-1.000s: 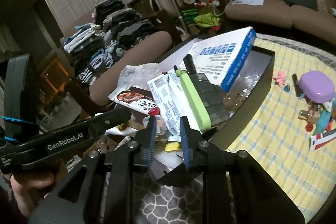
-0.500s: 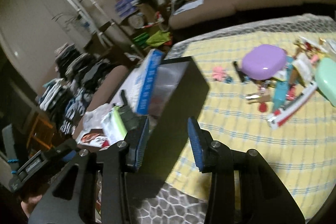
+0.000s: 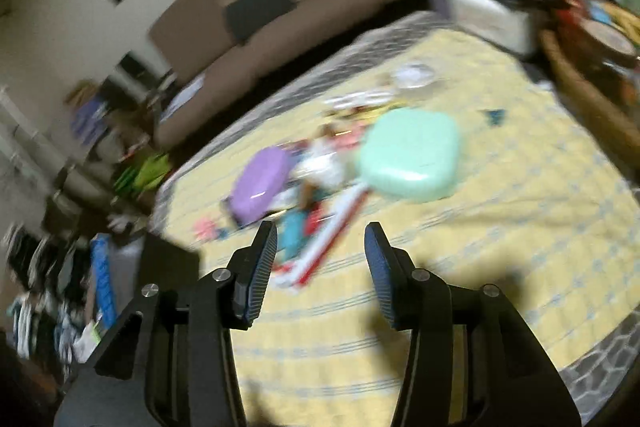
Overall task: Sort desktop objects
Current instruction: 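Move the left tool to the red-and-white tube and grasp it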
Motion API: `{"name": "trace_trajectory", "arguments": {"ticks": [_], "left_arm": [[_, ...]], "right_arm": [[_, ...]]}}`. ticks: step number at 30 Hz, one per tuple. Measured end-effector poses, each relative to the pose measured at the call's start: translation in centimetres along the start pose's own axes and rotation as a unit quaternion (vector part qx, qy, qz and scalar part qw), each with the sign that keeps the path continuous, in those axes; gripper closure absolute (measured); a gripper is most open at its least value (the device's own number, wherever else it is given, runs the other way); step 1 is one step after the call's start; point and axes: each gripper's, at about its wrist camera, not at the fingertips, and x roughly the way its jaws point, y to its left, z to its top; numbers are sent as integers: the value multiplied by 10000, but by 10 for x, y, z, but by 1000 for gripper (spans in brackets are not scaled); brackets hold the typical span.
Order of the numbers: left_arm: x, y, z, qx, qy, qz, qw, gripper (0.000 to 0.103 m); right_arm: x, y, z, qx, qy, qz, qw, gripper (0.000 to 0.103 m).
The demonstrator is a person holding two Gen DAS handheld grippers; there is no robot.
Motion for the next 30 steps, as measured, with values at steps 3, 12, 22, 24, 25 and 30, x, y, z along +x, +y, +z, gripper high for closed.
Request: {"name": "trace_trajectory", "arguments": {"ticks": [3, 12, 22, 24, 25, 30], "left_arm": [[43, -35, -5, 538, 288, 99, 9981, 11], [155, -112, -15, 1679, 313, 867, 9815, 11], [212, -115, -21, 1506, 496, 942, 9828, 93], [205, -108, -20, 1276, 654, 766, 9867, 101], [200, -104, -20, 1172, 763, 741, 9874, 102], [160, -68, -29, 359, 1433, 594, 9872, 102]], "right_arm": [[5, -39, 9, 352, 31, -305, 9989, 59], [38, -115, 17, 680, 262, -956, 9927, 59], [41, -144, 39, 811, 147, -933, 9922, 55], [40, -144, 40, 875, 146, -864, 9923, 55], [38, -144, 40, 885, 142, -811, 9927, 55], [30, -141, 38, 861, 124, -705, 9937, 55]]}}
